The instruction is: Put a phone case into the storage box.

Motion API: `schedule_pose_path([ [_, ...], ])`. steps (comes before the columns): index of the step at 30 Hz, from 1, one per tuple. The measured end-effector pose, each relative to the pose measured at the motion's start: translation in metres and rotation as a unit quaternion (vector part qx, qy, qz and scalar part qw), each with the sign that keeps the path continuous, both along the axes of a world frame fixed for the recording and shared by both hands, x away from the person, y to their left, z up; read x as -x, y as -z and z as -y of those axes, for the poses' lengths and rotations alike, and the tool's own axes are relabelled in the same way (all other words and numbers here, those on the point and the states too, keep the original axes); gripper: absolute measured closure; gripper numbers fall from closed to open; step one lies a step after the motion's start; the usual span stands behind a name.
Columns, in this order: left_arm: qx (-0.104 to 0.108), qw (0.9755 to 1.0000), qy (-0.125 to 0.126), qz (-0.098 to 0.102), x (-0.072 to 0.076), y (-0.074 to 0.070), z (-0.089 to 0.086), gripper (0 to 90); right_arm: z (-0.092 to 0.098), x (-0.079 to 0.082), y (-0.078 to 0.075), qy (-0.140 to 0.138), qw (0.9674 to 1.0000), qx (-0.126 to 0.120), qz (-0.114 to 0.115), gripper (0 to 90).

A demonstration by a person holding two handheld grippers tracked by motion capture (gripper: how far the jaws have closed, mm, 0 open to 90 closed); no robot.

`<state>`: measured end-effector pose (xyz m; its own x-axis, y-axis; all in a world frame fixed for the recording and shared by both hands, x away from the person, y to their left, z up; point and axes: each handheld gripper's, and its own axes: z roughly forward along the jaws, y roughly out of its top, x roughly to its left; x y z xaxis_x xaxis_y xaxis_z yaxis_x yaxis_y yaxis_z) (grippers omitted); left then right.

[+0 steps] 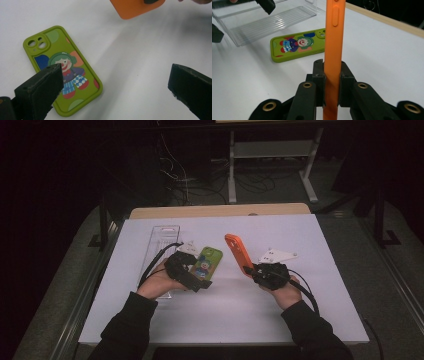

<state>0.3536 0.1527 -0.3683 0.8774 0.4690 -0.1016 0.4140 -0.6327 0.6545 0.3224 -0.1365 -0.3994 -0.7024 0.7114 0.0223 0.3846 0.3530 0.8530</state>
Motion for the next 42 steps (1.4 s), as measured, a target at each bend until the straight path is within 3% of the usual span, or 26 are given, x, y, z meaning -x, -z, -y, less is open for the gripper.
schedule_pose_path([
  [1, 0.010, 0.9999, -0.008, 0.000, 0.001, 0.001, 0.001, 0.0, 0.001, 0.000, 0.000, 0.003, 0.9999, -0.008, -0.008, 77.9],
  [4, 0.013, 0.9998, -0.013, 0.002, 0.000, 0.000, 0.001, 0.0, 0.004, -0.004, 0.002, 0.008, 0.9991, -0.032, -0.027, 78.0],
  [5, 0.000, 1.0000, -0.003, 0.007, -0.001, -0.001, -0.002, 0.0, 0.006, -0.005, 0.002, 0.010, 0.9984, -0.044, -0.034, 78.0],
  [8, 0.017, 0.9997, -0.019, 0.006, -0.001, -0.002, -0.001, 0.0, 0.008, -0.006, 0.004, 0.015, 0.9966, -0.065, -0.048, 78.0],
  [10, 0.021, 0.9996, -0.019, 0.005, -0.001, -0.004, -0.001, 0.0, 0.008, -0.005, 0.004, 0.014, 0.9967, -0.064, -0.047, 78.0],
  [11, 0.036, 0.9989, -0.030, 0.002, 0.000, -0.003, 0.000, 0.0, 0.008, -0.005, 0.005, 0.013, 0.9967, -0.065, -0.046, 78.0],
  [15, 0.044, 0.9983, -0.037, 0.007, -0.001, -0.005, 0.000, 0.0, 0.005, -0.004, 0.005, 0.013, 0.9969, -0.064, -0.043, 78.0],
  [16, 0.056, 0.9974, -0.045, 0.007, -0.001, -0.006, 0.001, 0.0, 0.004, -0.004, 0.005, 0.012, 0.9968, -0.065, -0.043, 78.1],
  [19, 0.066, 0.9963, -0.054, 0.011, -0.001, -0.007, 0.004, 0.0, 0.001, -0.003, 0.006, 0.011, 0.9966, -0.067, -0.046, 78.0],
  [27, 0.077, 0.9953, -0.057, 0.014, -0.004, -0.013, 0.014, 0.0, -0.007, 0.000, 0.006, 0.004, 0.9967, -0.067, -0.046, 78.1],
  [36, 0.110, 0.9922, -0.059, 0.005, -0.013, -0.018, 0.022, 0.0, -0.016, 0.004, 0.004, -0.011, 0.9970, -0.069, -0.035, 78.1],
  [42, 0.120, 0.9911, -0.059, 0.005, -0.016, -0.020, 0.026, 0.0, -0.024, 0.008, 0.004, -0.022, 0.9973, -0.064, -0.030, 78.2],
])
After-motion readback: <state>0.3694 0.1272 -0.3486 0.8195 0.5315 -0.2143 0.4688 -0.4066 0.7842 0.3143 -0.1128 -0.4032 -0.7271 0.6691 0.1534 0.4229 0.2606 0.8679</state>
